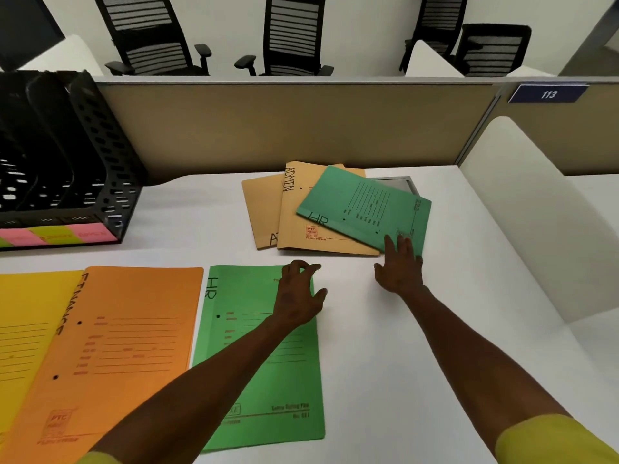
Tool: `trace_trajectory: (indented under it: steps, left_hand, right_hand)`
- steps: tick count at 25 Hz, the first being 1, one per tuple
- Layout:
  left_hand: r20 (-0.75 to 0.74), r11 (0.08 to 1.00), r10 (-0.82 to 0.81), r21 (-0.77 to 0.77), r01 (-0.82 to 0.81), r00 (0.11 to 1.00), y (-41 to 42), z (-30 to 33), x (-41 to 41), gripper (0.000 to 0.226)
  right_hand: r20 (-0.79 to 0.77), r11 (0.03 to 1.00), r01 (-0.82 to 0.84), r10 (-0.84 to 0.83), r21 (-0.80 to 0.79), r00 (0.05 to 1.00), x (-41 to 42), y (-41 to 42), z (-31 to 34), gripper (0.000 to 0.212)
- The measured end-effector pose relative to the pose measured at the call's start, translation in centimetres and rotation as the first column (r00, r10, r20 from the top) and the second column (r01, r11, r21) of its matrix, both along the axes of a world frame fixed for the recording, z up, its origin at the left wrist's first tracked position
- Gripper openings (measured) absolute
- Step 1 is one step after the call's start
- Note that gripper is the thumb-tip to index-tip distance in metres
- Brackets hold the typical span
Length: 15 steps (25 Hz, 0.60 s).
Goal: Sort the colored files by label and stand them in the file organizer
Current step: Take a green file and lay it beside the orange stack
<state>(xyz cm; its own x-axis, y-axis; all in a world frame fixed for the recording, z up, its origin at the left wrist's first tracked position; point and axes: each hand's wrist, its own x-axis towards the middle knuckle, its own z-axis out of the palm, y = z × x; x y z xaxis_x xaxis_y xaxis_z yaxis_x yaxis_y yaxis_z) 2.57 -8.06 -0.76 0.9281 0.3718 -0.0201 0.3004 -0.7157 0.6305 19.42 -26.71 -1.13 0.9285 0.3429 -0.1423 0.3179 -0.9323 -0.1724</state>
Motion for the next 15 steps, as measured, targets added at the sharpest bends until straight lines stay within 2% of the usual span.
trace_trajectory:
  steps: [6, 9, 12, 14, 15]
  left_hand:
    - [0.004, 0.997, 0.007, -0.072, -0.006, 1.000, -2.2, -1.0, 2.4, 0.058]
    - [0.013, 0.993, 0.020, -0.120, -0.019, 1.000, -2.7, -1.5, 3.0, 0.056]
    - [0.020, 0.977, 0.075, -0.202, -0.069, 0.997, -3.5, -1.7, 3.8, 0.052]
    - [-0.021, 0.919, 0.181, -0.351, -0.177, 0.983, -4.0, -1.3, 4.3, 0.047]
    - [-0.071, 0.856, 0.243, -0.454, -0.248, 0.967, -4.4, -0.9, 4.6, 0.046]
  right_hand:
    - [-0.085, 0.998, -0.027, 0.023, -0.052, 0.996, 2.7, -0.9, -1.8, 0.068]
    - [0.127, 0.991, -0.068, 0.083, -0.113, 0.988, 1.9, -1.1, -2.6, 0.059]
    - [0.311, 0.963, -0.189, 0.242, -0.192, 0.919, 1.0, -1.5, -3.4, 0.043]
    - [0.394, 0.933, -0.275, 0.349, -0.232, 0.850, 0.0, -1.5, -3.3, 0.034]
    - [0.415, 0.917, -0.312, 0.392, -0.249, 0.821, -0.6, -1.5, -3.0, 0.032]
